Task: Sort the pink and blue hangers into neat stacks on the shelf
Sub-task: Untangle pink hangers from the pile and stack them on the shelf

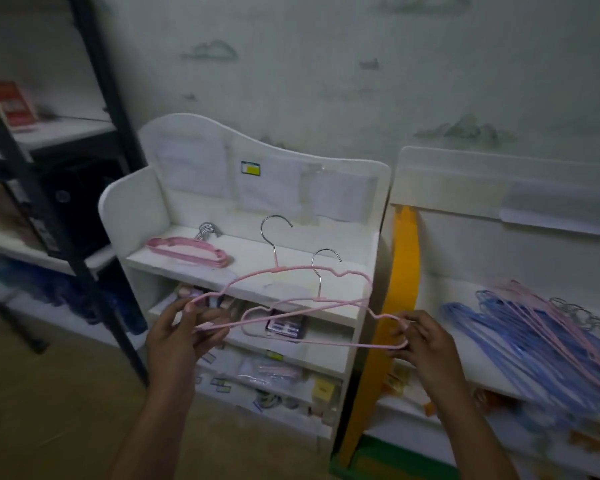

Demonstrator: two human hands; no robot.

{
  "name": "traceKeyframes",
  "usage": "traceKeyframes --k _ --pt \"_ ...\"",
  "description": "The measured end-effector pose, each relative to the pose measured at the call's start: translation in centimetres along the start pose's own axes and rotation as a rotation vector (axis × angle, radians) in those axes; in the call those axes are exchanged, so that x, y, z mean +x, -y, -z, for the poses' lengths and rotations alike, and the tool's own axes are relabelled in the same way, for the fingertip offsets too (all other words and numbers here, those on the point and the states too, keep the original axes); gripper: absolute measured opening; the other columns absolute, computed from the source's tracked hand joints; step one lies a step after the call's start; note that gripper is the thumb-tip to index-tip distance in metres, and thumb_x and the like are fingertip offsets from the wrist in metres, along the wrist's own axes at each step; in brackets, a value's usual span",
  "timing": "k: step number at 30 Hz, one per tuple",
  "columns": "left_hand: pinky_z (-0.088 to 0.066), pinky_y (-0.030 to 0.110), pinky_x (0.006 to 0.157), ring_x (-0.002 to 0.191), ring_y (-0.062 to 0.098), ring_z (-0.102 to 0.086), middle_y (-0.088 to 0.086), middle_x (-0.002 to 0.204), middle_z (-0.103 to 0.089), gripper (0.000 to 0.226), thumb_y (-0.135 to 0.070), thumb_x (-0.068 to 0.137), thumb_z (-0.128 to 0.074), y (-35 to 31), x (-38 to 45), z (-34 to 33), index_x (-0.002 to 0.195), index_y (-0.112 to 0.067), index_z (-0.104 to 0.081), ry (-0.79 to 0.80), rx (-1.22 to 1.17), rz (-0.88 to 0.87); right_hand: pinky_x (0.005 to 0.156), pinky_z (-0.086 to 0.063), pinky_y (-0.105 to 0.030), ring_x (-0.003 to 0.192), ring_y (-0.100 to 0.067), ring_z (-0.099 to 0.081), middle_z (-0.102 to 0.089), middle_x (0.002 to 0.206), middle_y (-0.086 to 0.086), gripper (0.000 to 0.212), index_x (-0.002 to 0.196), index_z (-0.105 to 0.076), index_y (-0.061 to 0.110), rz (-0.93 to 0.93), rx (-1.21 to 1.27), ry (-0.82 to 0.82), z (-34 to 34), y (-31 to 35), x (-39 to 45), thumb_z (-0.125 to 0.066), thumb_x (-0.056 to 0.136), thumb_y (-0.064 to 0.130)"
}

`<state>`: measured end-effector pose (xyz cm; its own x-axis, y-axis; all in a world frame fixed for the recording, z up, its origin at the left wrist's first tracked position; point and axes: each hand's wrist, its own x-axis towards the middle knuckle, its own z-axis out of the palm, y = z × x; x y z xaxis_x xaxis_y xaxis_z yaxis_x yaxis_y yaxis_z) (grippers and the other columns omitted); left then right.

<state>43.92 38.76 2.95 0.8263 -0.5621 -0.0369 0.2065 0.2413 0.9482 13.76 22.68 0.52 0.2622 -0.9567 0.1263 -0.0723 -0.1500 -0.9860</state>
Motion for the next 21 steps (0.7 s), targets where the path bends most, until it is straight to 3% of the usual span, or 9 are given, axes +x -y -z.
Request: traceKeyframes --k 4,9,13,17,21 --pt "-0.062 0.034 0.066 0.083 0.031 -0.073 0.017 0.089 -0.073 0.022 -0.016 0.101 -0.049 -1.5 2.7 4.6 0.110 -0.003 -0.064 -0.054 -0.006 0.007 0.059 -0.060 -0.029 0.068 -0.026 -0.070 -0.064 0.089 -0.025 0.018 0.104 -0.064 0.001 -0.034 0.091 0.034 -6.5 0.1 0.6 -0.047 0.100 0.006" --pt "-0.062 0.037 0.070 0.088 0.031 -0.073 0.019 0.096 -0.072 0.021 -0.019 0.102 -0.048 -2.7 5.7 10.0 0.107 -0.008 -0.065 -0.133 0.044 -0.011 0.067 -0.062 -0.040 0.075 -0.034 -0.072 -0.068 0.087 -0.018 0.017 0.101 -0.066 0.006 -0.046 0.084 0.105 -13.1 0.4 1.9 -0.048 0.100 0.008" --pt "-0.061 0.045 0.078 0.088 0.031 -0.072 0.014 0.093 -0.073 0.022 -0.021 0.102 -0.047 -3.0 7.6 12.9 0.108 -0.012 -0.066 -0.213 0.060 -0.021 0.064 -0.061 -0.034 0.071 -0.030 -0.073 -0.068 0.087 -0.019 0.018 0.103 -0.065 0.006 -0.032 0.076 0.151 -17.3 0.8 3.5 -0.048 0.101 0.011" --pt "-0.062 0.037 0.071 0.087 0.030 -0.072 0.013 0.093 -0.073 0.024 -0.024 0.102 -0.045 -3.2 9.9 14.9 0.113 -0.012 -0.063 -0.268 0.073 -0.017 0.067 -0.062 -0.041 0.071 -0.029 -0.074 -0.071 0.085 -0.013 0.017 0.101 -0.066 0.010 -0.021 0.046 0.190 -21.2 0.4 5.8 -0.049 0.100 0.014" --pt "-0.062 0.033 0.066 0.083 0.027 -0.073 0.013 0.095 -0.072 0.027 -0.023 0.103 -0.045 -3.6 13.1 15.8 0.118 -0.009 -0.061 -0.305 0.059 -0.041 0.062 -0.060 -0.033 0.068 -0.032 -0.073 -0.070 0.086 -0.015 0.017 0.101 -0.066 0.008 -0.040 0.080 0.240 -25.1 -0.2 9.0 -0.050 0.100 0.013"
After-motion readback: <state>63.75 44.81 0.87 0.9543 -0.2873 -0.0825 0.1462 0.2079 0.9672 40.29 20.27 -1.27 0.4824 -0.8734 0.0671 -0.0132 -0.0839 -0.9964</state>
